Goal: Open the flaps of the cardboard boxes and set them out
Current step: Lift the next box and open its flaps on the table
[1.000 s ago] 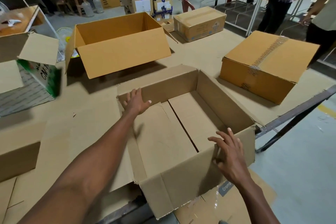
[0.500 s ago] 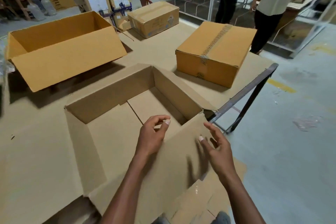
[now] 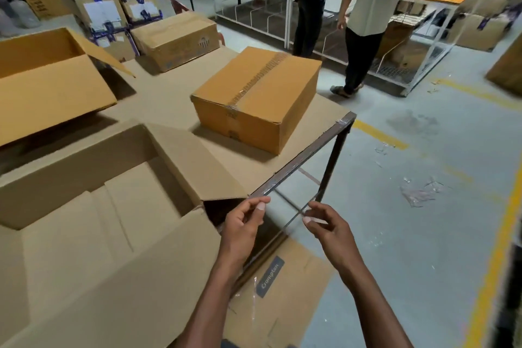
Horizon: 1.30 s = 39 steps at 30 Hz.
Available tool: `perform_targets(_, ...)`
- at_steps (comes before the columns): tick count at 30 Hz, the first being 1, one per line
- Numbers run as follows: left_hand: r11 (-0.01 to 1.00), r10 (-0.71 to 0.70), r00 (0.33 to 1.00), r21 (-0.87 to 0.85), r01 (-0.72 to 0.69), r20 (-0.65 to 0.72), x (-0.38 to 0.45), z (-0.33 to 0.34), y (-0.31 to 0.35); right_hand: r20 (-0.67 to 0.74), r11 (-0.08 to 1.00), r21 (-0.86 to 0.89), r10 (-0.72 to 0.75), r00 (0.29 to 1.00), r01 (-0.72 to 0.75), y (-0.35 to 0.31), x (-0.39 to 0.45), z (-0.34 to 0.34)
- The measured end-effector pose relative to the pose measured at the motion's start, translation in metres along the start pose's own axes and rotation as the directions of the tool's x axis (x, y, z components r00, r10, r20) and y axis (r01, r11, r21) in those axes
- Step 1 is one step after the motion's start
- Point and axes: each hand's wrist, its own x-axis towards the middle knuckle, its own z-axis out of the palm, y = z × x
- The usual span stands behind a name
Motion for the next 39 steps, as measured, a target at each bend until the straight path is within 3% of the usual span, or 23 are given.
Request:
perform_targets(14, 0.995, -0.096, 0.986, -0.042, 0.091, -0.137, 0.143, 0.113, 0.003, 0.076, 0.985, -0.166, -0.027, 0.997, 0.040, -0.034, 0.200, -0.104)
perform_targets(20, 0.999, 0.013, 0.961, 0.049, 0.000, -0.277, 0.238, 0.144, 0.026, 0.119, 0.985, -0.149, -0.073, 0.990, 0.090, -0.056, 0.306, -0.131)
perform_targets(25, 0.993, 0.107, 0.911, 0.002, -0.116, -0.399, 0.301, 0.163, 0.066, 0.132, 0.984, -0.120, -0.116, 0.984, 0.132, -0.079, 0.387, -0.136)
perform_targets(28, 0.989, 0.147, 0.865, 0.087, -0.120, -0.479, 0.325, 0.160, 0.074, 0.197, 0.972, -0.132, -0.168, 0.966, 0.195, -0.096, 0.434, -0.123)
perform_targets(31, 0.966, 0.198, 0.751, 0.257, -0.040, -0.629, 0.345, 0.147, 0.074, 0.303, 0.937, -0.147, -0.262, 0.916, 0.317, -0.122, 0.484, -0.105)
perform_targets(33, 0.939, 0.184, 0.679, 0.332, 0.092, -0.710, 0.360, 0.134, 0.071, 0.372, 0.911, -0.149, -0.309, 0.876, 0.385, -0.144, 0.517, -0.093)
perform_targets(37, 0.776, -0.058, 0.576, 0.326, 0.540, -0.816, 0.383, 0.110, 0.059, 0.504, 0.827, -0.233, -0.346, 0.791, 0.511, -0.174, 0.585, -0.073)
perform_targets(39, 0.762, -0.122, 0.505, 0.245, 0.599, -0.854, 0.389, 0.107, 0.054, 0.571, 0.738, -0.316, -0.354, 0.741, 0.596, -0.183, 0.622, -0.063)
